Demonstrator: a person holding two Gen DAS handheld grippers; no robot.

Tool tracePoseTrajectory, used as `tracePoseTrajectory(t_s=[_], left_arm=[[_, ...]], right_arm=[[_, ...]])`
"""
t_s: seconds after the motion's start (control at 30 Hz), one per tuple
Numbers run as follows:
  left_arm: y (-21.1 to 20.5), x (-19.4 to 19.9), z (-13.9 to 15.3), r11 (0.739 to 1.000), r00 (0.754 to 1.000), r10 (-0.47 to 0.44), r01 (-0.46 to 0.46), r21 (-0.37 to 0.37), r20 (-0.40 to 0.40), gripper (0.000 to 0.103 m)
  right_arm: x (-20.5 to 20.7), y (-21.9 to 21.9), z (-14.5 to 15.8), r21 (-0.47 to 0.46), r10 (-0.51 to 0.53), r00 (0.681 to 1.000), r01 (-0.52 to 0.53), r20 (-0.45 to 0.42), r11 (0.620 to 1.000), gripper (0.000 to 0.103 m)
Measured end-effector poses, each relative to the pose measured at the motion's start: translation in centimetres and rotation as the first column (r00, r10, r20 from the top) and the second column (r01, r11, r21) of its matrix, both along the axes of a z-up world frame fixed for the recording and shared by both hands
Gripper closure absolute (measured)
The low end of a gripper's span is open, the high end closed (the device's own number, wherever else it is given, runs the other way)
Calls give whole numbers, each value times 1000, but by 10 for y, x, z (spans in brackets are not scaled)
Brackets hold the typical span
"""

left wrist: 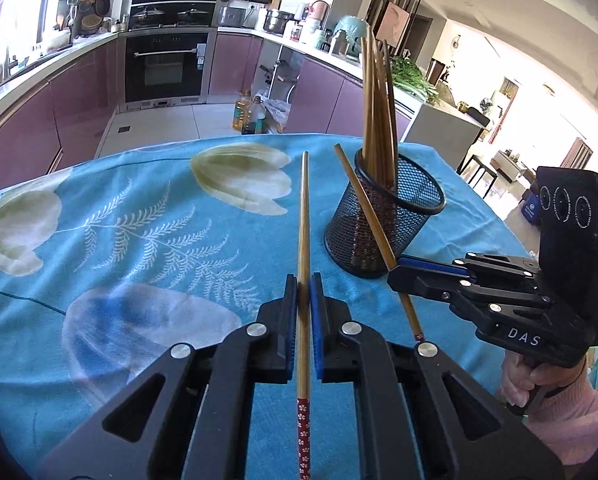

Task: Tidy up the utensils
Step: 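Lift the left gripper's chopstick upright while the right gripper raises its chopstick toward the holder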

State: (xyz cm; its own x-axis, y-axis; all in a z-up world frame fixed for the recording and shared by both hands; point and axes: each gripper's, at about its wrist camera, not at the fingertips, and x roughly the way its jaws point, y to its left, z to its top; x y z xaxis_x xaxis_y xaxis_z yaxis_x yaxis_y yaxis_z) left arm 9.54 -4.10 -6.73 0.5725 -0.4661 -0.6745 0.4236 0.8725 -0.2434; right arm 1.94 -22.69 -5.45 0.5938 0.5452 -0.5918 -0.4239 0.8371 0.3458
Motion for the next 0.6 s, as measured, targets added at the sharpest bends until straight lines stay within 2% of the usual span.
tracePoseTrajectory(t_s=[0.17, 0.6], left_arm=[[1, -7, 8, 1000, 1000, -10, 11, -22, 21, 96], [-3, -23, 20, 998, 997, -41, 43, -37, 59, 96]], right_arm=[[-4, -13, 5, 11, 13, 1000, -13, 18, 1000, 97], [-11, -13, 9, 16, 22, 999, -23, 36, 1000, 97]])
